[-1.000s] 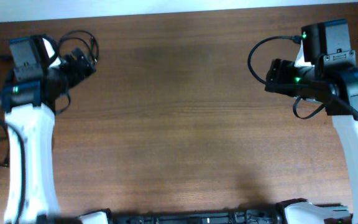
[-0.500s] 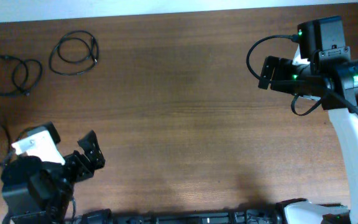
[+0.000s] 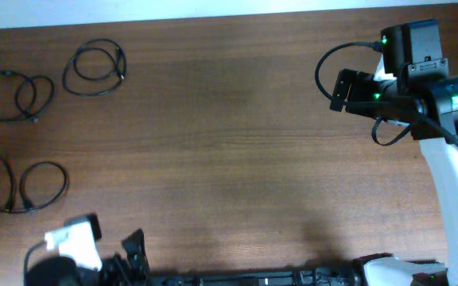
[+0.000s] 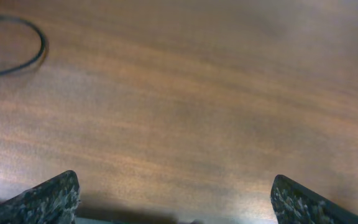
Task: Untangle cables
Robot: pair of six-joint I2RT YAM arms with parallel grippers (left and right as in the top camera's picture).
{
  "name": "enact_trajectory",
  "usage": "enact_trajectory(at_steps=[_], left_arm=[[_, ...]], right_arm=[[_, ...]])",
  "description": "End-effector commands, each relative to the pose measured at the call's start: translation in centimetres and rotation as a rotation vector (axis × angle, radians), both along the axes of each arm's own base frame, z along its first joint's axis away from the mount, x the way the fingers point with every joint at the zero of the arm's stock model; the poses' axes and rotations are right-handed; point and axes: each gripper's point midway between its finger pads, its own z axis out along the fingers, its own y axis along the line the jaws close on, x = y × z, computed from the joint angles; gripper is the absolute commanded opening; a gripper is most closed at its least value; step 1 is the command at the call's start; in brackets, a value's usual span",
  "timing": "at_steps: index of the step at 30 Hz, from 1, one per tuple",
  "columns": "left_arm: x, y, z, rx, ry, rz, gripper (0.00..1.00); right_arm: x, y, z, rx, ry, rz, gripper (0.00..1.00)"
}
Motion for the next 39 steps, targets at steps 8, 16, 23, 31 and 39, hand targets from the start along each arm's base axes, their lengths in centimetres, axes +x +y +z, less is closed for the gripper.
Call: enact_trajectory(at_steps=[8, 16, 23, 31, 39], left_arm=[[-5.1, 0.2, 1.2, 0.02, -0.32, 0.0, 0.99], [-2.3, 0.2, 4.3, 0.115, -0.519, -0.05, 0.99], [7.8, 0.2, -0.7, 0.132, -0.559, -0.061, 0.99], [12.6, 0.1, -4.2, 0.134, -0.646, -0.06, 0.99], [15.2, 0.0, -9.4, 0.132, -0.687, -0.064, 0.99]], right_arm=[[0.1, -0.3, 0.2, -0.008, -0.005, -0.013, 0.98], [0.1, -0.3, 0.2, -0.008, -0.005, -0.013, 0.98], [0.1, -0.3, 0.2, -0.008, -0.005, -0.013, 0.98], [0.1, -0.3, 0.2, -0.008, -0.005, -0.013, 0.98], [0.1, -0.3, 0.2, -0.008, -0.005, -0.013, 0.98]])
